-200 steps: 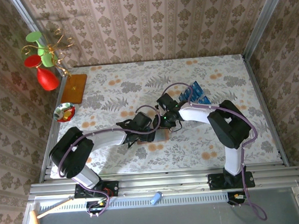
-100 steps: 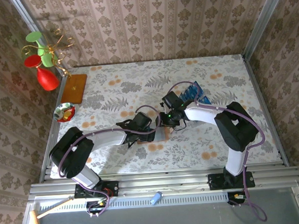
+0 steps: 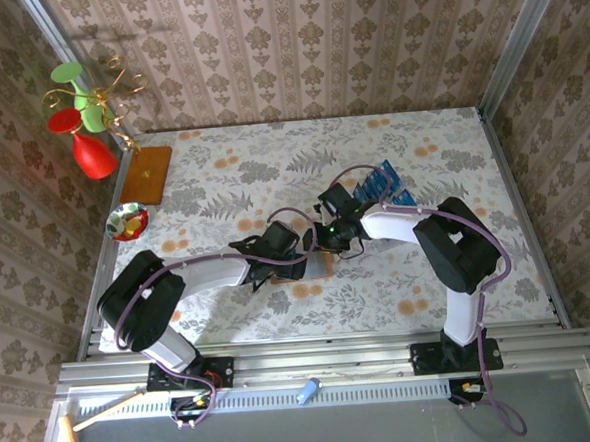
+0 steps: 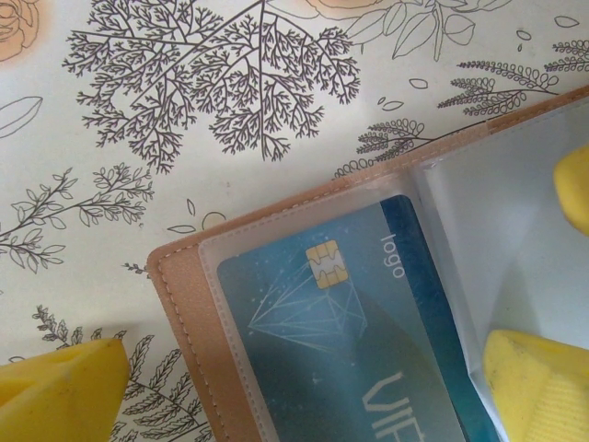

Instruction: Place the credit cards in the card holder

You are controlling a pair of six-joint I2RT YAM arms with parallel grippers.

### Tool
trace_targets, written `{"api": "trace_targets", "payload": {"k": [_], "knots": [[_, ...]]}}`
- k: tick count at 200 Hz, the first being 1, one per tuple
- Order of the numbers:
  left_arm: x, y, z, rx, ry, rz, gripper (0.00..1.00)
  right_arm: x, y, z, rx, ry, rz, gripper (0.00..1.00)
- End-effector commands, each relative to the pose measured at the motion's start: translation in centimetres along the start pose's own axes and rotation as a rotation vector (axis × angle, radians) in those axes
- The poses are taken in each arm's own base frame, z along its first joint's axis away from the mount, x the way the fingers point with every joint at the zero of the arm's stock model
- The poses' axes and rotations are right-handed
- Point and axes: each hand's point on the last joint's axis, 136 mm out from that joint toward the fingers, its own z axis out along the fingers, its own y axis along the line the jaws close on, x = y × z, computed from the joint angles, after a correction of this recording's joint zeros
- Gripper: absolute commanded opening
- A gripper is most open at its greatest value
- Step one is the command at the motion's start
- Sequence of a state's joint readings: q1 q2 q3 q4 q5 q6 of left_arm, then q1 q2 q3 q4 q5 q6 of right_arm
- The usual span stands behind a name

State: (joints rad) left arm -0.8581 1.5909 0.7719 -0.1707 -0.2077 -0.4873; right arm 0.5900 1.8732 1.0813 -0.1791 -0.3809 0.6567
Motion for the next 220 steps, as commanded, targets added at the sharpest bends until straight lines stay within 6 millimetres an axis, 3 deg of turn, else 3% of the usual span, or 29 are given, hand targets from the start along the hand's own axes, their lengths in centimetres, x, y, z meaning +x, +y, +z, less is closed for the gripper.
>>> {"api": "trace_targets", "payload": {"k": [1, 41, 71, 114, 177, 220], "knots": [[1.1, 0.5, 0.4, -0.027, 0.020, -0.001, 1.00, 0.9, 0.4, 0.7, -0.038, 0.035, 0.023, 0.39], [0.3, 0.5, -0.4, -0.024, -0.002, 0.003, 1.00, 0.8, 1.5, -0.2, -0.074, 0.029, 0.023, 0.39], [-1.7, 0.3, -2.8, 0.014, -0.064, -0.010, 1.00, 0.7, 3.1, -1.5, -0.104, 0.017, 0.008, 0.40], [-3.6, 2.6, -6.5, 0.027, -0.156, -0.085, 1.00, 1.2, 5.6, -2.2, -0.110, 0.010, -0.025, 0.57], [-2.4, 7.2, -9.0, 0.026, -0.212, -0.227, 1.00, 2.1, 7.7, 1.0, -0.076, 0.055, -0.032, 0.61], [-1.7, 8.7, -10.1, 0.016, -0.210, -0.269, 1.00, 2.4, 8.2, 4.0, -0.055, 0.081, -0.008, 0.62]]}}
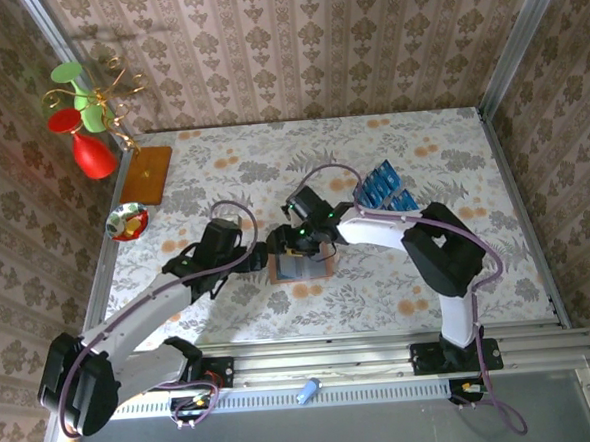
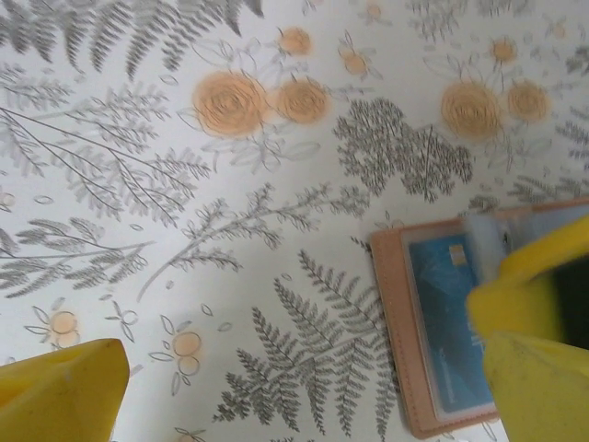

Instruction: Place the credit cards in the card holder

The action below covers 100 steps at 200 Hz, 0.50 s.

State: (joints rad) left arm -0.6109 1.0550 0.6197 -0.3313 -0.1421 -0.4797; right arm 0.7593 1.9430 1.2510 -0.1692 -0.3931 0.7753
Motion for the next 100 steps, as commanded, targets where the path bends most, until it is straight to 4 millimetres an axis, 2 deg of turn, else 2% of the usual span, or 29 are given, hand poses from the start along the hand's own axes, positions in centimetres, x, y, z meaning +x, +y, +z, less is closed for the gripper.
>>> {"api": "trace_targets", "payload": {"k": [1, 17, 39, 70, 100], "knots": [[-0.3, 0.5, -0.9, 0.004, -0.011, -0.038, 1.00, 0.9, -0.8, 1.8, 0.050, 0.047, 0.049, 0.62], [-0.5, 0.9, -1.3, 0.001, -0.007, -0.044, 1.00, 0.9, -0.8, 2.7, 0.053, 0.056, 0.061, 0.61], [-0.5, 1.1, -1.9, 0.000, -0.001, -0.045, 1.00, 0.9, -0.5, 2.8, 0.054, 0.051, 0.063, 0.62], [-0.2, 1.2, -2.3, 0.005, 0.015, -0.041, 1.00, 0.3, 0.3, 1.3, 0.050, 0.017, 0.054, 0.62], [0.1, 1.0, -2.1, 0.014, 0.034, -0.042, 1.00, -0.5, 2.0, -0.8, 0.030, -0.017, 0.031, 0.63]]}}
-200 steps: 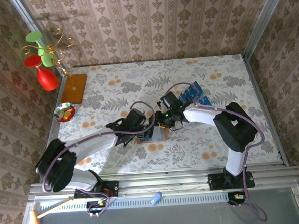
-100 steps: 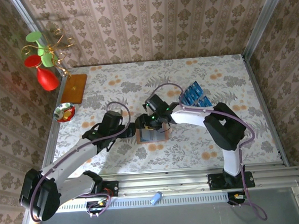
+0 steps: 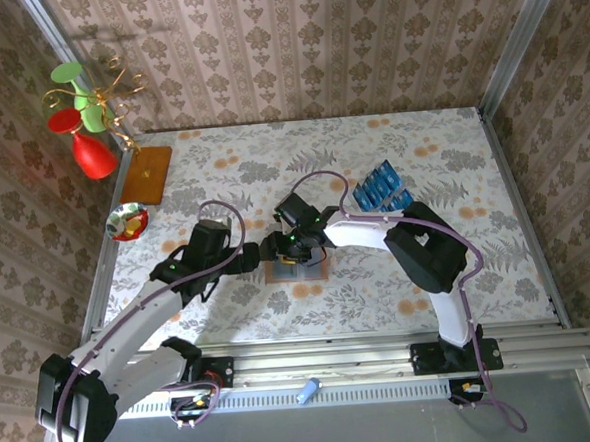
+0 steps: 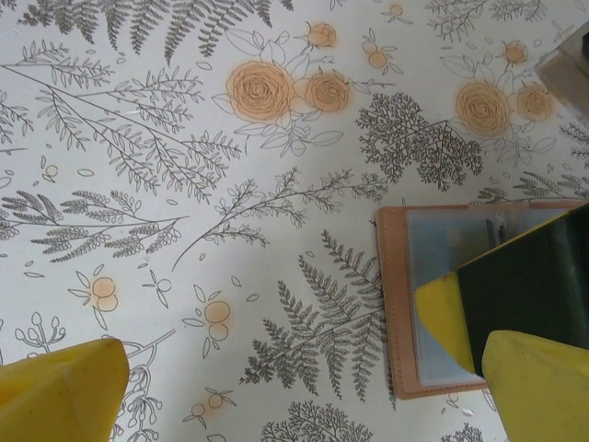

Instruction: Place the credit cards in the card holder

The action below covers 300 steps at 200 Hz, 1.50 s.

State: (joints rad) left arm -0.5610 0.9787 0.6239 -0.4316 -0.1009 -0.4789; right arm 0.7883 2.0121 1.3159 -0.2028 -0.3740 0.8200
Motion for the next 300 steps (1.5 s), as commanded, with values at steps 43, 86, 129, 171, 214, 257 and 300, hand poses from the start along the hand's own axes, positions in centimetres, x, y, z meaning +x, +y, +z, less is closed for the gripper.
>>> {"api": "trace_targets", "payload": {"k": [43, 86, 129, 171, 214, 257, 300], "knots": [[-0.4, -0.9, 0.3, 0.042, 0.037, -0.002, 1.00, -2.3, 2.6, -7.0, 0.032, -0.101, -0.042, 0.63], [-1.0, -1.9, 2.1, 0.067, 0.063, 0.007, 1.00, -4.5, -2.2, -12.1, 0.164, -0.150, -0.003, 0.63], [-1.8, -2.5, 3.7, 0.071, 0.073, 0.006, 1.00, -6.8, -9.0, -18.1, 0.388, -0.159, -0.017, 0.60], [-2.2, -2.9, 4.5, 0.071, 0.073, -0.023, 1.00, -8.5, -14.2, -22.2, 0.647, -0.144, -0.055, 0.50], [-2.3, -3.0, 4.9, 0.067, 0.085, -0.025, 1.00, -7.8, -18.0, -23.3, 0.848, -0.097, -0.088, 0.44], [-2.0, -3.2, 5.2, 0.069, 0.102, -0.017, 1.00, -6.5, -20.3, -22.8, 0.908, -0.065, -0.075, 0.43], [-1.9, -3.4, 5.5, 0.067, 0.110, -0.012, 1.00, -5.5, -22.2, -22.1, 0.946, -0.022, -0.066, 0.43]]}}
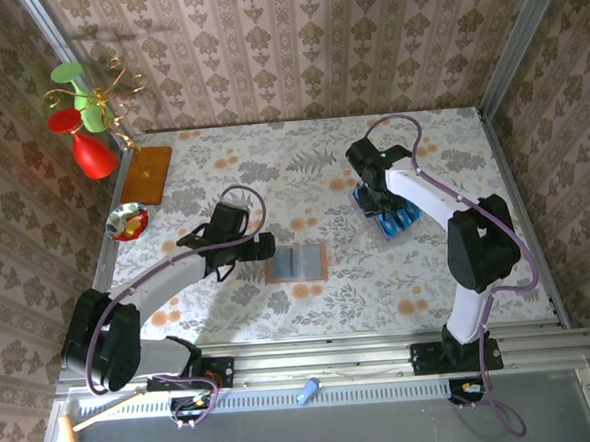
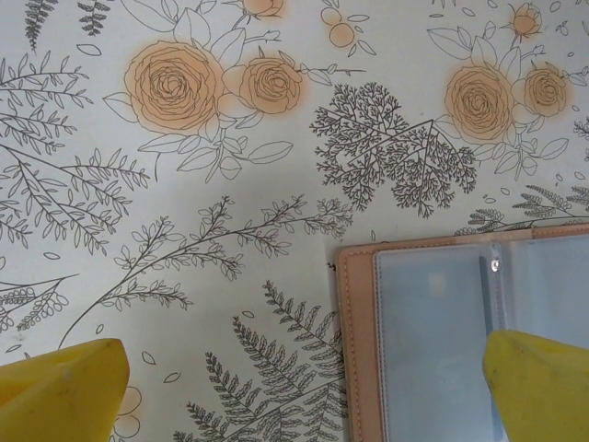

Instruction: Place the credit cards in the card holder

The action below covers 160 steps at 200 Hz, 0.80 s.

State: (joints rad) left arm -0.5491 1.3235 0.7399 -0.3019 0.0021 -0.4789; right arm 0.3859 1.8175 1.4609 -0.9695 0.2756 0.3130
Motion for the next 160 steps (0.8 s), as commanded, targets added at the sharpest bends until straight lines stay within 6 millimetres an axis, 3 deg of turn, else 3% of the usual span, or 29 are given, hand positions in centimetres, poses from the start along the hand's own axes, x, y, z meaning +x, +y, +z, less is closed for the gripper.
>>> {"api": "trace_targets", "payload": {"k": [1, 85, 160], "knots": [[-1.2, -0.9, -0.4, 0.023, -0.022, -0.004, 1.00, 1.0, -1.2, 1.5, 0.071, 0.042, -0.023, 0.43], [-0.9, -1.1, 0.1, 0.019, -0.013, 0.002, 1.00, 2.1, -1.0, 3.3, 0.053, 0.080, -0.022, 0.41], [-0.9, -1.2, 0.5, 0.015, -0.005, 0.007, 1.00, 1.8, -0.2, 2.4, -0.005, 0.060, -0.013, 0.27]]}}
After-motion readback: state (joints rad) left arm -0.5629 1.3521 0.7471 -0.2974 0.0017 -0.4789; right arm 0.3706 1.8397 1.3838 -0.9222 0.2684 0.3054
